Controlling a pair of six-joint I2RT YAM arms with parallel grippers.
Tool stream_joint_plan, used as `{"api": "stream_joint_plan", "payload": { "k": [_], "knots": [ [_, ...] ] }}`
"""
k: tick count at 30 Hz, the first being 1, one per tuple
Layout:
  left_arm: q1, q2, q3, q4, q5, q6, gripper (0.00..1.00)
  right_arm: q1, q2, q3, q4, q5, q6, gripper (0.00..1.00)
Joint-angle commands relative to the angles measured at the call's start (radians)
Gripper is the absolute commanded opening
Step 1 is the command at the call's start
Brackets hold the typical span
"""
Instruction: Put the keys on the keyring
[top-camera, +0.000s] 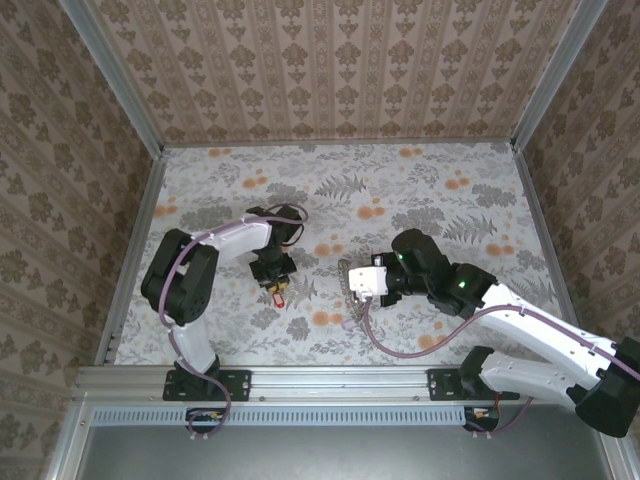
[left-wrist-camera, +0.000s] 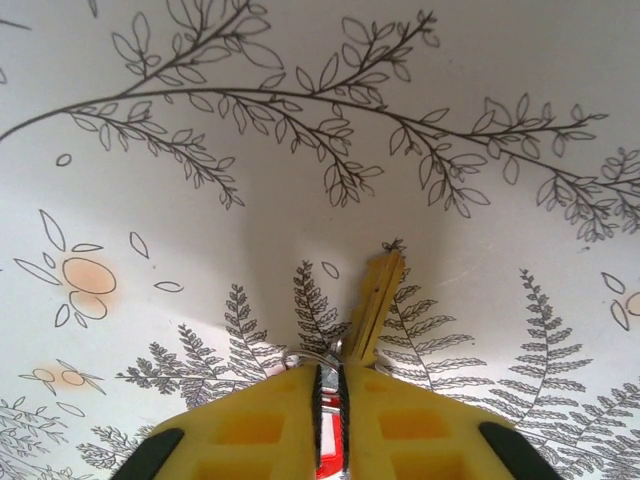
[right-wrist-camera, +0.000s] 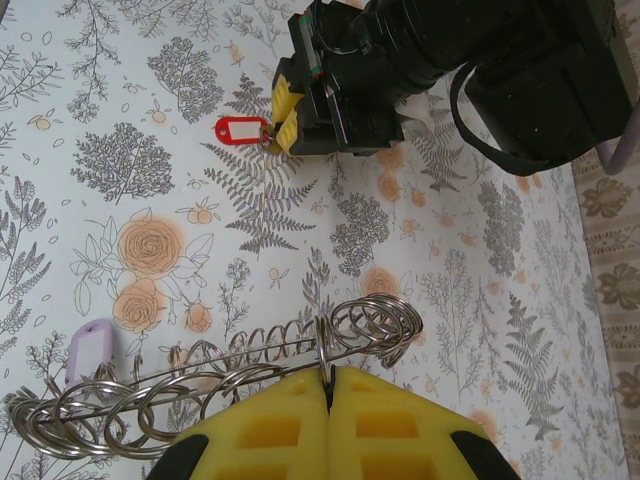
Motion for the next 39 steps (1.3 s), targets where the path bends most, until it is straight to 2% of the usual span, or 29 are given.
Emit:
{"api": "stream_joint_plan", "payload": {
  "k": [1, 4, 6, 10, 18, 29, 39],
  "knots": [
    [0.0, -0.051, -0.015, -0.024, -0.018, -0.014, 0.11, -0.004, -0.026, -0.004, 0.042, 0.005, 0.015, 0.0],
    [0.0, -0.06, -0.021, -0.029, -0.014, -0.012, 0.11, -0.003, -0.032, -0.007, 0.043, 0.005, 0.02, 0.0],
    [0.0, -0.062, -0.022, -0.035, -0.017, -0.016, 0.23, -0.004, -0.034, -0.009, 0.044, 0.006, 0.023, 0.0],
    [0.0, -0.045, -0.016, -0.021, 0.002, 0.0, 0.28, -0.003, -0.035, -0.01, 0.046, 0.005, 0.025, 0.0],
    [0.01, 0.03, -0.003, -0.022, 0.054, 0.013, 0.28, -0.003, -0.032, -0.004, 0.051, 0.006, 0.026, 0.0],
    [0.014, -0.009, -0.033, 0.001, 0.05, 0.004, 0.08, -0.004, -0.043, -0.021, 0.065, 0.006, 0.033, 0.0],
    [-0.003, -0.073, -0.02, 0.017, 0.075, 0.047, 0.0, -0.004, -0.062, -0.032, 0.07, 0.013, 0.04, 0.0]
  ]
}}
